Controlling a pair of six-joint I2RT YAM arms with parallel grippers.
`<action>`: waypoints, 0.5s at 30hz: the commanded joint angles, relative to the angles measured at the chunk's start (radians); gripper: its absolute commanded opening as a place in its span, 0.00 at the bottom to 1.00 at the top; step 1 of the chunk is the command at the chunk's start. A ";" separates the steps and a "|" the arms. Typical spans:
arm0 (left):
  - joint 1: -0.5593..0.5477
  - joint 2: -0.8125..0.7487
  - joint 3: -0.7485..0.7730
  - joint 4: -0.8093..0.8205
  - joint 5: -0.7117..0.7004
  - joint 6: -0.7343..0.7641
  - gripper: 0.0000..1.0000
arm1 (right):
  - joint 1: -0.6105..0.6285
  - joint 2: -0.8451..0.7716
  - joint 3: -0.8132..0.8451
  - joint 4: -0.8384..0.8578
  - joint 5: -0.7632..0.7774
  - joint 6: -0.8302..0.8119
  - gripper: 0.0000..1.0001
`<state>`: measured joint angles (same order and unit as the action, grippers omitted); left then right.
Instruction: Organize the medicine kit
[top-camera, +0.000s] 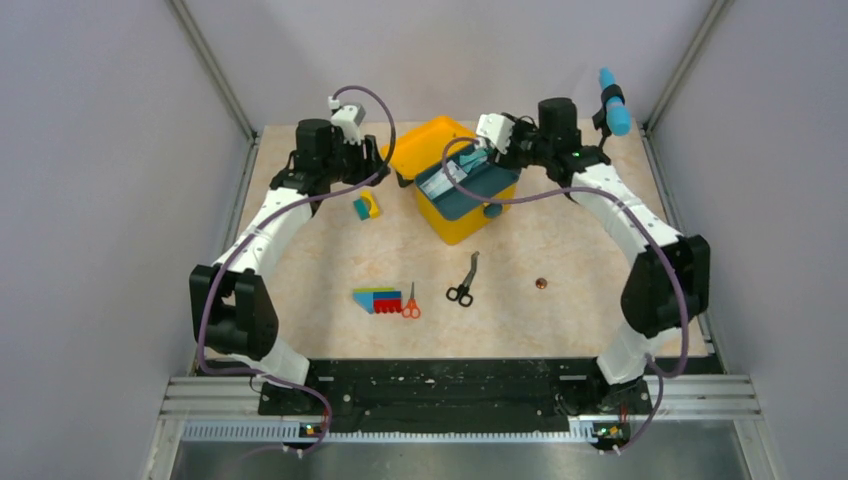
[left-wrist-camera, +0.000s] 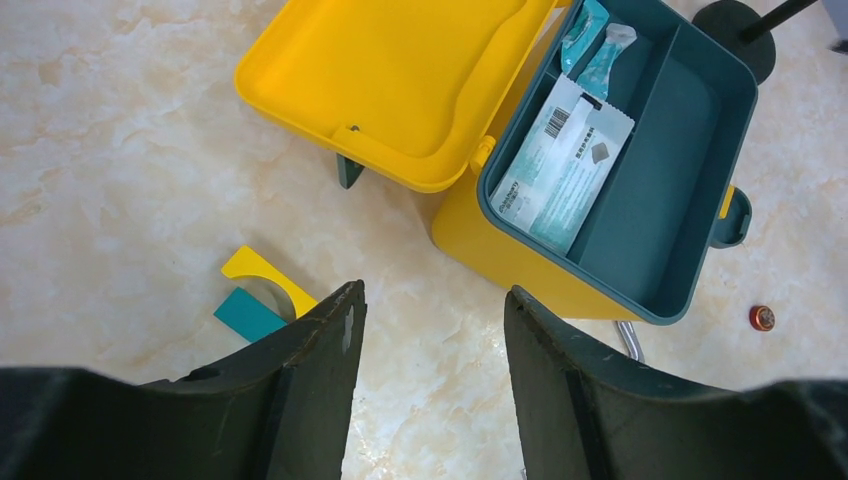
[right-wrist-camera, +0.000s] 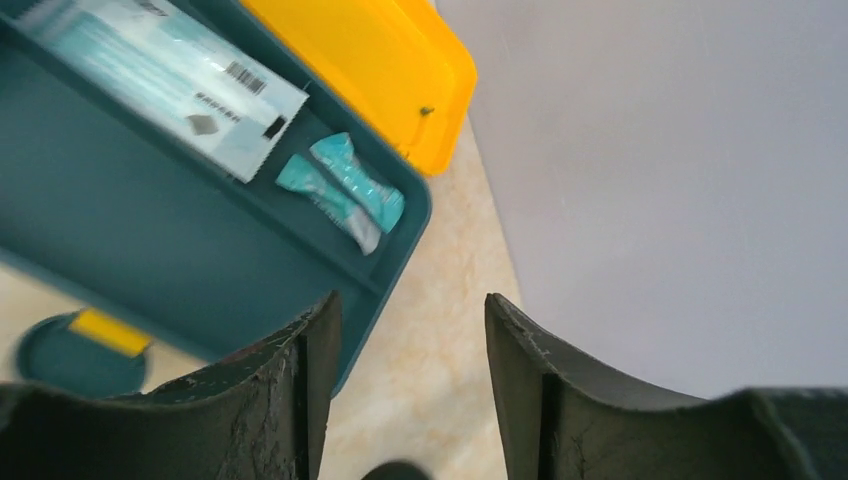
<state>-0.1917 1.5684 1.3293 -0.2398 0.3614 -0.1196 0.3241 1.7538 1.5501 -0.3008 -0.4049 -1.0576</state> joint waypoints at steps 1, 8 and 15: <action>0.002 0.023 0.030 0.041 0.014 -0.031 0.59 | -0.036 -0.203 -0.163 -0.027 0.033 0.327 0.55; 0.001 0.071 0.077 0.003 0.041 -0.052 0.63 | -0.065 -0.378 -0.417 -0.308 -0.034 0.469 0.49; 0.001 0.080 0.090 -0.002 0.045 -0.059 0.68 | -0.085 -0.324 -0.548 -0.446 0.004 0.432 0.45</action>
<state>-0.1917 1.6527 1.3735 -0.2630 0.3874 -0.1642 0.2562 1.4185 1.0653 -0.6453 -0.4198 -0.6273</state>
